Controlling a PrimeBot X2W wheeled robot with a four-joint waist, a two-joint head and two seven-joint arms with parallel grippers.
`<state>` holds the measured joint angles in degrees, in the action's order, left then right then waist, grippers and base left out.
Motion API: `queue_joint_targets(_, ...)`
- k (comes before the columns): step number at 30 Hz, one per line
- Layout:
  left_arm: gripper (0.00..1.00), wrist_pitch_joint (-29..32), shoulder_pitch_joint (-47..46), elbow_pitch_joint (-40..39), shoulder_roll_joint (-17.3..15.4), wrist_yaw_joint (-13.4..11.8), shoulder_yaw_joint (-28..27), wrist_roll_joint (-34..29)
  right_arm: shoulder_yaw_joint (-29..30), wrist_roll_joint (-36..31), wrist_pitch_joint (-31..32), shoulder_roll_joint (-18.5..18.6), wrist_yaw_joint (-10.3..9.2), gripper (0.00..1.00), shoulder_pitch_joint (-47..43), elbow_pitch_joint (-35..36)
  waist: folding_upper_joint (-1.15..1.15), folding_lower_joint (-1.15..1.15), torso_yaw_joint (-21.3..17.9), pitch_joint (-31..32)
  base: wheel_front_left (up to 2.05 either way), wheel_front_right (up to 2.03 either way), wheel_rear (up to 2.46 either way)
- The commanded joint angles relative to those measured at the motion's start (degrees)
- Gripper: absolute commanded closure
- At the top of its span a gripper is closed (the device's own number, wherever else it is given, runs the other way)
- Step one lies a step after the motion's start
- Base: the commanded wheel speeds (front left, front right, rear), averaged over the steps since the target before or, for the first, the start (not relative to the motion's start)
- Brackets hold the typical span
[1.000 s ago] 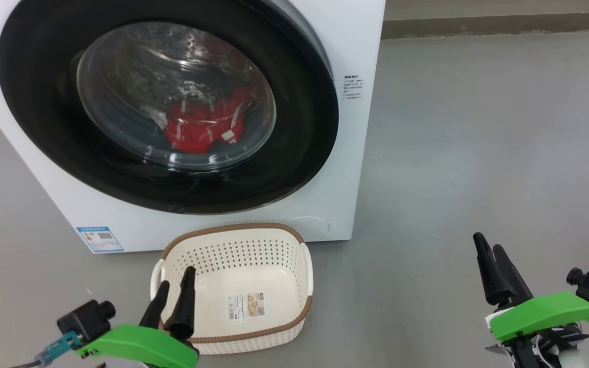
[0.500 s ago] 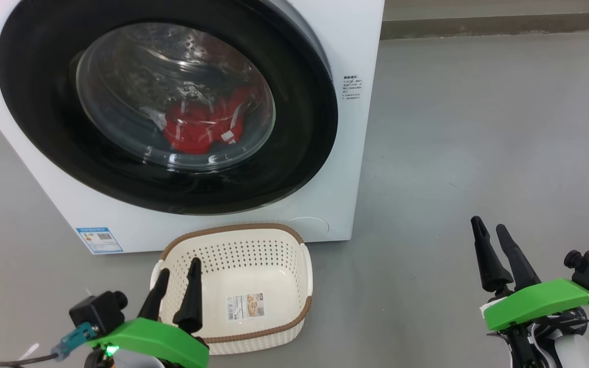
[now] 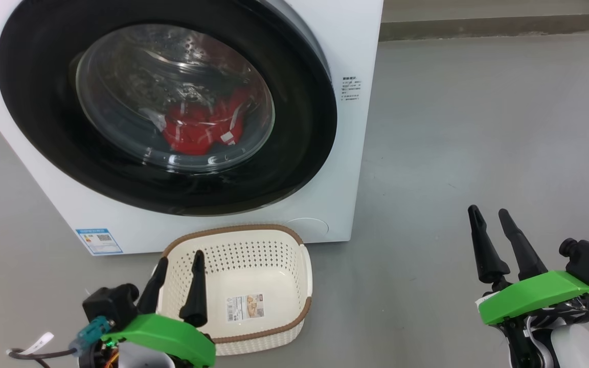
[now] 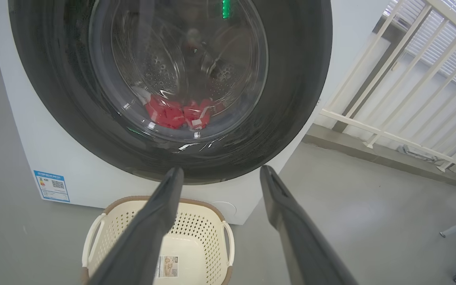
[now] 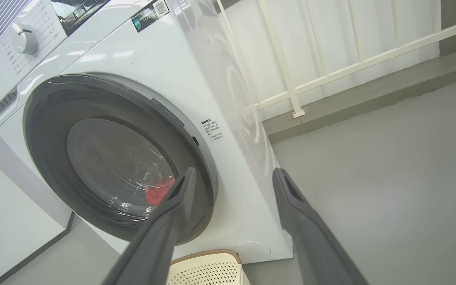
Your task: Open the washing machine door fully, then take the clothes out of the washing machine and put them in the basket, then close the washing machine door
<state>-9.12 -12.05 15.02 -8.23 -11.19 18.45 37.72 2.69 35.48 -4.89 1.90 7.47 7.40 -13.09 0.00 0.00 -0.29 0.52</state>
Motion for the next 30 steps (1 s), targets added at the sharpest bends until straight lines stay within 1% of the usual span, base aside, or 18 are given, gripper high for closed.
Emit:
queue_joint_targets(1, 0.00, -0.8, -3.5, -1.3, -1.3, -0.7, -0.9, -2.1, -1.2, -2.1, -0.8, 0.8, 0.02, 0.00, 2.9, 2.0, 0.00, 0.00, 0.0, 0.0, 0.00, 0.00, 0.00)
queue_joint_targets(20, 0.00, -3.0, -6.2, -1.4, -2.8, -4.5, 3.1, -11.4, -1.4, -14.7, -2.7, 0.9, 0.02, 0.00, 4.5, 3.7, 0.00, 0.00, -0.2, 0.1, 0.00, 0.00, 0.00)
queue_joint_targets(30, 0.00, -4.3, -6.8, -1.4, -3.0, -6.1, 4.0, -14.1, -1.6, -19.3, -3.1, 1.0, 0.02, 0.00, 4.9, 4.4, 0.00, 0.00, 0.0, 0.5, 0.00, 0.00, 0.00)
